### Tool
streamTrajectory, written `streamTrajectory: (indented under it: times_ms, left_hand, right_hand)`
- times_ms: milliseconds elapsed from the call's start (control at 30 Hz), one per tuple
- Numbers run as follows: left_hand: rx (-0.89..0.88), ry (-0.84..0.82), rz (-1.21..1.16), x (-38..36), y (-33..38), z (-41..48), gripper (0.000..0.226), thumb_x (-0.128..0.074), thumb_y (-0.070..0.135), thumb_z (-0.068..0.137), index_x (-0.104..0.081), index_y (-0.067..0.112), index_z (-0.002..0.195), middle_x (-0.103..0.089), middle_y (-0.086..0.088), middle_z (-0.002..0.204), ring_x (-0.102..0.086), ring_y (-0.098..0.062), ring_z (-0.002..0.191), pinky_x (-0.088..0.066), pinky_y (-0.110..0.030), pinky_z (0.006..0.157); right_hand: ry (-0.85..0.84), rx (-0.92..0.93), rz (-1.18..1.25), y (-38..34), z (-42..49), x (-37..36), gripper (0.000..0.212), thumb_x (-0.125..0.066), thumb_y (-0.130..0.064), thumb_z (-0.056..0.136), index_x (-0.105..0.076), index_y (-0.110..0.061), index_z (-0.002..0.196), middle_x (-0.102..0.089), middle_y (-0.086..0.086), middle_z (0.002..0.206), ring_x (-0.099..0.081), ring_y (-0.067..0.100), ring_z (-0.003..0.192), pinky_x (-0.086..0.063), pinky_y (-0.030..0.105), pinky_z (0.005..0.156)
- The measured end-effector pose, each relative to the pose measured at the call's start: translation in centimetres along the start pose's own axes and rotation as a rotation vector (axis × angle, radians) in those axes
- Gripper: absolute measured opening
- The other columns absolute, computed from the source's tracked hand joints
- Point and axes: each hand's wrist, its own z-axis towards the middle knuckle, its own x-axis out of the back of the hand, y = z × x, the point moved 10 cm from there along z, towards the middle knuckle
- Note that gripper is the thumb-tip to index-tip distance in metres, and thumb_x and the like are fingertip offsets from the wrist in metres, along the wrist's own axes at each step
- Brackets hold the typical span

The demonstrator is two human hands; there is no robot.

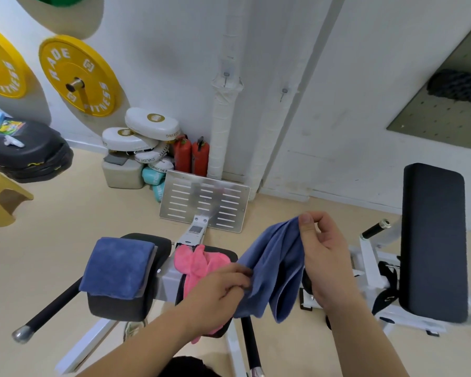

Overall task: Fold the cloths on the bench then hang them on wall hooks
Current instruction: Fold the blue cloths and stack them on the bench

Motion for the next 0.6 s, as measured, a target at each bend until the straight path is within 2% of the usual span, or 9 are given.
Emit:
streamTrajectory:
  times_ms: [67, 133, 167, 233, 300, 400, 467, 533, 600]
  left_hand:
    - [0.059, 0.152, -0.119, 1.6, 0.0, 0.3, 0.038, -0.041, 0.001, 0.098, -0.069, 0.027, 0.098, -0.070, 0.015, 0.095, -0.066, -0.004, 0.088, -0.056, -0.027, 0.082]
    - [0.069, 0.299, -0.182, 3.1, 0.3, 0.6, 0.030, -0.048, 0.007, 0.100, -0.066, 0.031, 0.104, -0.070, 0.015, 0.090, -0.067, -0.005, 0.077, -0.056, -0.027, 0.074]
    - [0.058, 0.328, -0.203, 3.6, 0.8, 0.8, 0.026, -0.053, 0.011, 0.100, -0.065, 0.033, 0.107, -0.071, 0.017, 0.092, -0.067, -0.004, 0.078, -0.056, -0.026, 0.075]
    - [0.027, 0.343, -0.218, 4.3, 1.9, 1.3, 0.024, -0.063, 0.018, 0.095, -0.066, 0.037, 0.109, -0.071, 0.020, 0.098, -0.068, -0.002, 0.087, -0.056, -0.021, 0.079]
    - [0.005, 0.335, -0.174, 4.8, 2.6, 1.7, 0.020, -0.067, 0.027, 0.089, -0.067, 0.039, 0.106, -0.071, 0.021, 0.097, -0.066, 0.001, 0.092, -0.052, -0.016, 0.080]
    - [0.020, 0.301, -0.143, 4.8, 2.6, 2.2, 0.014, -0.062, 0.037, 0.083, -0.068, 0.034, 0.094, -0.071, 0.017, 0.089, -0.065, -0.002, 0.084, -0.052, -0.023, 0.074]
    - [0.018, 0.303, -0.143, 4.8, 2.4, 2.2, 0.010, -0.061, 0.026, 0.086, -0.068, 0.031, 0.091, -0.071, 0.015, 0.084, -0.064, -0.003, 0.076, -0.050, -0.022, 0.069]
    - [0.011, 0.316, -0.095, 5.1, 2.2, 2.0, 0.022, -0.058, 0.013, 0.090, -0.071, 0.030, 0.093, -0.071, 0.018, 0.082, -0.065, -0.003, 0.078, -0.049, -0.018, 0.069]
    - [0.040, 0.350, -0.018, 6.0, 1.7, 1.6, 0.027, -0.057, 0.008, 0.088, -0.071, 0.030, 0.092, -0.070, 0.019, 0.078, -0.065, -0.004, 0.077, -0.049, -0.016, 0.068]
  right_hand:
    - [-0.045, -0.017, 0.015, 0.3, -0.3, -0.7, 0.019, -0.055, -0.036, 0.104, -0.064, -0.025, 0.092, -0.068, 0.029, 0.090, -0.066, 0.031, 0.077, -0.057, 0.056, 0.077]
    - [-0.098, -0.016, 0.013, 0.4, -0.5, -1.5, 0.018, -0.055, -0.033, 0.103, -0.065, -0.023, 0.091, -0.070, 0.024, 0.086, -0.068, 0.025, 0.075, -0.058, 0.042, 0.071]
    - [-0.125, -0.015, 0.005, 0.5, -0.6, -2.0, 0.018, -0.056, -0.031, 0.103, -0.065, -0.021, 0.091, -0.072, 0.019, 0.082, -0.069, 0.021, 0.074, -0.058, 0.033, 0.067]
    - [-0.180, -0.018, -0.004, 0.6, -0.8, -3.0, 0.018, -0.056, -0.028, 0.102, -0.064, -0.017, 0.091, -0.073, 0.008, 0.078, -0.070, 0.017, 0.072, -0.056, 0.025, 0.065]
    - [-0.238, -0.018, 0.000, 0.6, -1.0, -3.9, 0.017, -0.057, -0.028, 0.100, -0.065, -0.016, 0.090, -0.074, 0.005, 0.080, -0.070, 0.017, 0.075, -0.056, 0.025, 0.066]
    - [-0.295, -0.014, -0.032, 0.4, -1.1, -4.7, 0.017, -0.055, -0.024, 0.103, -0.063, -0.014, 0.092, -0.075, 0.005, 0.079, -0.072, 0.015, 0.075, -0.055, 0.024, 0.067]
    - [-0.266, -0.016, -0.029, 0.2, -0.9, -4.4, 0.018, -0.054, -0.022, 0.104, -0.061, -0.009, 0.094, -0.074, 0.002, 0.075, -0.071, 0.012, 0.071, -0.055, 0.023, 0.065]
    - [-0.198, 0.011, -0.082, 0.0, -0.3, -3.6, 0.017, -0.057, -0.027, 0.103, -0.063, -0.016, 0.092, -0.072, 0.006, 0.077, -0.069, 0.017, 0.072, -0.056, 0.029, 0.067]
    - [-0.154, 0.033, -0.128, -0.1, 0.1, -2.8, 0.016, -0.059, -0.030, 0.102, -0.065, -0.023, 0.089, -0.072, 0.007, 0.080, -0.069, 0.025, 0.075, -0.056, 0.033, 0.069]
